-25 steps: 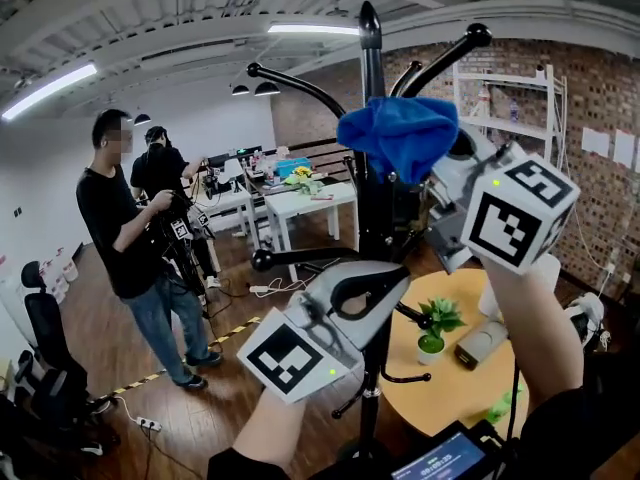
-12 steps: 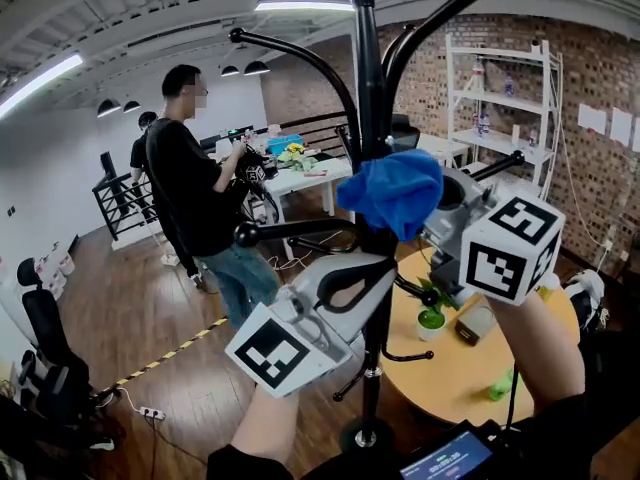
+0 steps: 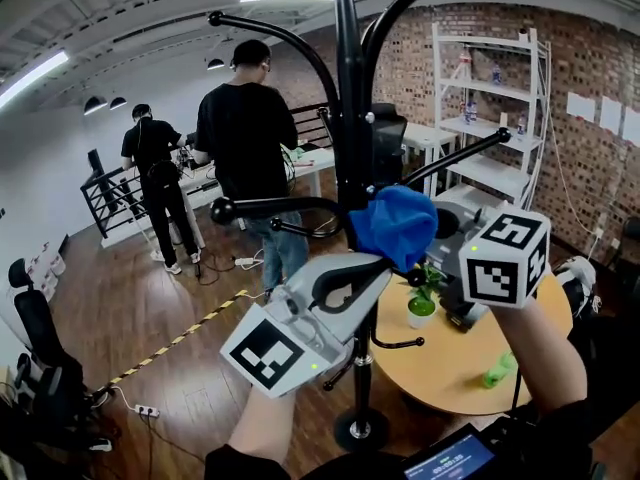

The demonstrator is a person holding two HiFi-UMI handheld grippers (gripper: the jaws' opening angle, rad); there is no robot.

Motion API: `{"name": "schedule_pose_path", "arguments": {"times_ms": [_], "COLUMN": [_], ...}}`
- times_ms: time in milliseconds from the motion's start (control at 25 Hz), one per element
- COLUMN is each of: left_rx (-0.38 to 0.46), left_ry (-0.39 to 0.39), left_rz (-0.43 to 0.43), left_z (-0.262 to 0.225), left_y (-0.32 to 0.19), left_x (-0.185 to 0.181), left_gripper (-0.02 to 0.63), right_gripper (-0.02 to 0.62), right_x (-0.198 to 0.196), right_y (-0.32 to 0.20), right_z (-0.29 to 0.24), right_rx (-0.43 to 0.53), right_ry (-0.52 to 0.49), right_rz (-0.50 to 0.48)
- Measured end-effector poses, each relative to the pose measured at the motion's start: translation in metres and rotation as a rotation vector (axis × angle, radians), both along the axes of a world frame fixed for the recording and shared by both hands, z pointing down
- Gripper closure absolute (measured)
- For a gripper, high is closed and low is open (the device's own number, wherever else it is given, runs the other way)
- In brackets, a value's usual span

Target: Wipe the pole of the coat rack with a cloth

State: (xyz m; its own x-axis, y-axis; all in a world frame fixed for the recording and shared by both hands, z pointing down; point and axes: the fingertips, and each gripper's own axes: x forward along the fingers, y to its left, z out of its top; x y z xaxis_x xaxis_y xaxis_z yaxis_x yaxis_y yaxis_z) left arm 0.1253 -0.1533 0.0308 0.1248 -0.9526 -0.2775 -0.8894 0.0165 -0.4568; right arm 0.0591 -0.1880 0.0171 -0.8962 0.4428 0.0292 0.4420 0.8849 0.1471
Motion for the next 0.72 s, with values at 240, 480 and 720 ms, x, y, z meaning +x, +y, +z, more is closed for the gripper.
{"name": "schedule_pose_path", "arguments": {"times_ms": [240,480,720], "left_rx": [-0.019,-0.014,-0.027], "left_ry": [0.020,0.022,0.000], "left_rz": [0.005,-0.016,-0.020], "left_z": [0.012,0.010,0.013], "left_y": [-0.001,0.003,0.002], "left_x": [0.003,0.002,0.002], "left_gripper": [0.601,0.601,0.601], "right_gripper": [0.543,0.541,0.543], "right_x": [0.015,0.017,-0.010], "right_y": [0.000,-0.004,-0.005], "right_z": [0.008,0.010,0.010], "right_rx": [0.040,0.098,0.046], "right_ry": [0.048,0.060,0.026], "right_rz": [-0.024,-0.003,0.041]}}
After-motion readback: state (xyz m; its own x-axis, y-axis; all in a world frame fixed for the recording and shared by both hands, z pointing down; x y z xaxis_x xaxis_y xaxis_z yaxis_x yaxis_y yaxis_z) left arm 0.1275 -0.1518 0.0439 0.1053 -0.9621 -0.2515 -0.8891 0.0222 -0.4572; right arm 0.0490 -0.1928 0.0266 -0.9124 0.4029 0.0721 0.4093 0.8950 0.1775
